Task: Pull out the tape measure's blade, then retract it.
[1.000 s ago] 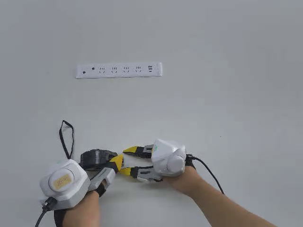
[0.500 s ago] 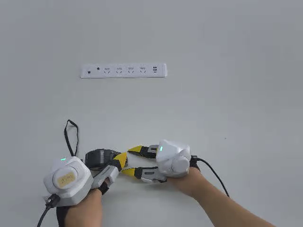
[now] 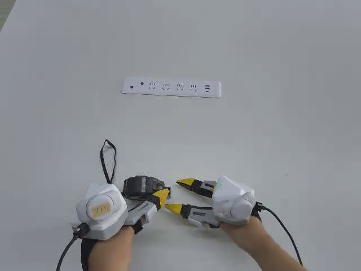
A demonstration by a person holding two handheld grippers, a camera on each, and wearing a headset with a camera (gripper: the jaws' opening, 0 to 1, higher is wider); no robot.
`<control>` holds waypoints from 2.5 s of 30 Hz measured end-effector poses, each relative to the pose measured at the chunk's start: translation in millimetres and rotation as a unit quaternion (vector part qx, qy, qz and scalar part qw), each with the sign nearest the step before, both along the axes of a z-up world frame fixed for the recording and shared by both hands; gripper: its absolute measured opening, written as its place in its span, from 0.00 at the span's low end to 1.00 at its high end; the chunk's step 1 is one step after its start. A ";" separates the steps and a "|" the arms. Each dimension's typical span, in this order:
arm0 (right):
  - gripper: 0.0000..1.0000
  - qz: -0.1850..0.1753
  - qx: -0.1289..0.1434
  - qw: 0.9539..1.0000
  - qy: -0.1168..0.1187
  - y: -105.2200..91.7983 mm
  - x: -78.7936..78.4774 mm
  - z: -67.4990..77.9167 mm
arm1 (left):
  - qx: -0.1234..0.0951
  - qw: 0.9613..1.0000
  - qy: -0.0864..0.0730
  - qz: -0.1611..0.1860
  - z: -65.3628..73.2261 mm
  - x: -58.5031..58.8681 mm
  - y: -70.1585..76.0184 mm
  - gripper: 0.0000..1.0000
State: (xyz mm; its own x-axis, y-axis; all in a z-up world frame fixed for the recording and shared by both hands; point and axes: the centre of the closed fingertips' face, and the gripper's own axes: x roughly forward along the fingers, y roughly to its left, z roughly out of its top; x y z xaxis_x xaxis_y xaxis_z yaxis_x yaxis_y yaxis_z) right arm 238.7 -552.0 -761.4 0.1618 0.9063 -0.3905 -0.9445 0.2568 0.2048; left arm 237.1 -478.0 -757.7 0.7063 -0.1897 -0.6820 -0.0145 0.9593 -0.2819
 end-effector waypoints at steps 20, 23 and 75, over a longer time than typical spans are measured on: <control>0.40 -0.046 -0.037 0.998 0.009 -29.7 -21.3 10.9 | 0.018 0.995 -0.014 -0.098 12.8 -20.1 2.2 0.76; 0.41 -0.062 -0.037 0.997 0.013 -35.5 -22.8 14.6 | 0.020 0.993 -0.016 -0.112 14.6 -24.2 2.8 0.76; 0.53 -0.180 -0.062 0.982 0.006 -115.4 -51.8 46.2 | 0.021 0.972 -0.041 -0.232 33.5 -96.1 75.2 0.81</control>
